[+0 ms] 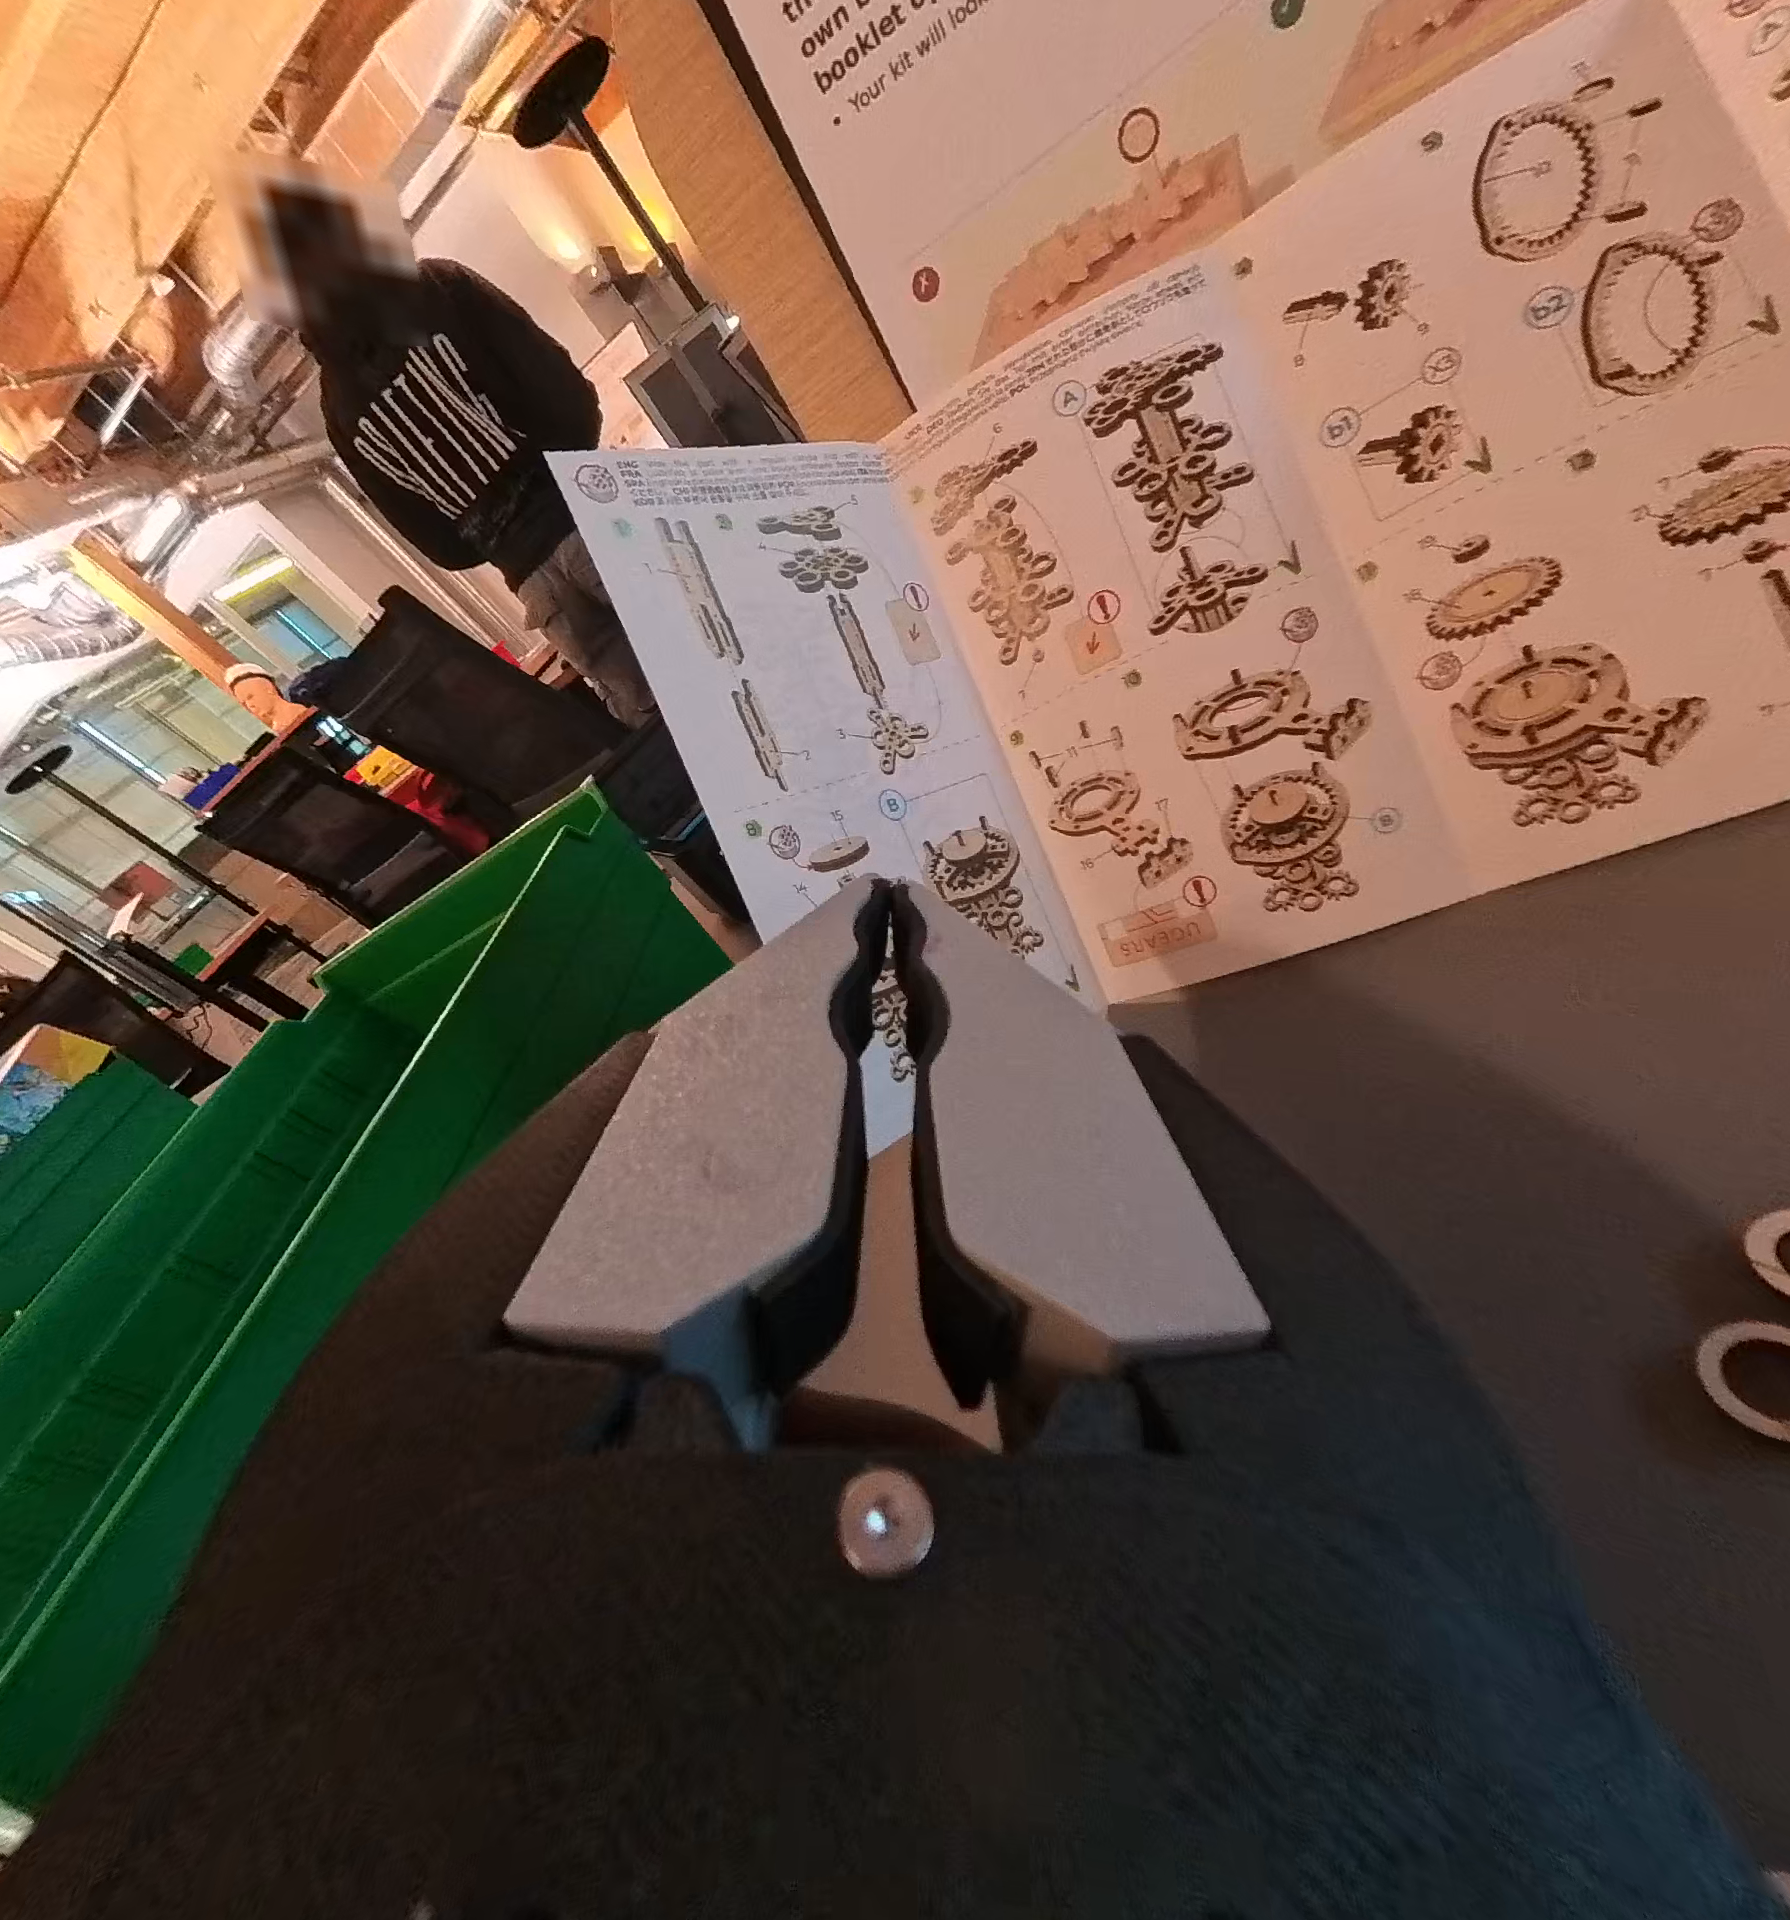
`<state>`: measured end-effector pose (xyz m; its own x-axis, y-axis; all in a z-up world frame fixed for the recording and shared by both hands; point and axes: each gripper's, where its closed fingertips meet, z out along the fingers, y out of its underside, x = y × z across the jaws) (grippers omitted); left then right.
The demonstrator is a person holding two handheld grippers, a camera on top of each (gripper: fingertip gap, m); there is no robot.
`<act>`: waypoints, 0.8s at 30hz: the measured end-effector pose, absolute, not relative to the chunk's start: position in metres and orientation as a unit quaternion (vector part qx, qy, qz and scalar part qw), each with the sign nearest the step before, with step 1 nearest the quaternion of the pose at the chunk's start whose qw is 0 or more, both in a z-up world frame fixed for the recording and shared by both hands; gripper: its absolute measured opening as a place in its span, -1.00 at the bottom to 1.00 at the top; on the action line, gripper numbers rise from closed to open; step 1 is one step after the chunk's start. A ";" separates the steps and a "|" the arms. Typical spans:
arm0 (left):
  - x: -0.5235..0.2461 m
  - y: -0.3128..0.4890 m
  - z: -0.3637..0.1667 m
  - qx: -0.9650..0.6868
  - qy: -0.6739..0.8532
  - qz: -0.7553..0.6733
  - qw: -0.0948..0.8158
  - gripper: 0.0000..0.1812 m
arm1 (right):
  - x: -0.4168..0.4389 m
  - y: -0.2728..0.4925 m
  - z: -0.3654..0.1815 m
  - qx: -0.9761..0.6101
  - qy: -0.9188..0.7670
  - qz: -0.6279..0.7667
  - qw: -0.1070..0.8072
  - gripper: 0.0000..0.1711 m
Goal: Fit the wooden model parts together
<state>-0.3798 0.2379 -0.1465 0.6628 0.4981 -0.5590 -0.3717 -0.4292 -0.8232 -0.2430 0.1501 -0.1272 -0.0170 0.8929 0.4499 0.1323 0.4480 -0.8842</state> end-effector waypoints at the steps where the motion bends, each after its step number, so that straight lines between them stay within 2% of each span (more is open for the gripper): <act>1: -0.380 0.238 -0.146 -0.740 -0.044 0.407 0.534 -1.00 | -0.245 0.152 -0.132 -0.416 -0.635 0.330 0.561 -0.97; 5: -0.381 0.237 -0.143 -0.736 -0.058 0.398 0.545 -1.00 | -0.249 0.159 -0.146 -0.446 -0.642 0.330 0.530 -0.96; 9: -0.381 0.237 -0.144 -0.739 -0.062 0.389 0.547 -1.00 | -0.254 0.162 -0.175 -0.479 -0.671 0.313 0.472 -0.85; 15: -0.379 0.236 -0.142 -0.736 -0.061 0.388 0.551 -1.00 | -0.258 0.158 -0.197 -0.480 -0.704 0.280 0.443 -0.70; 24: -0.376 0.238 -0.146 -0.742 -0.051 0.385 0.546 -1.00 | -0.256 0.166 -0.228 -0.512 -0.736 0.217 0.385 -0.74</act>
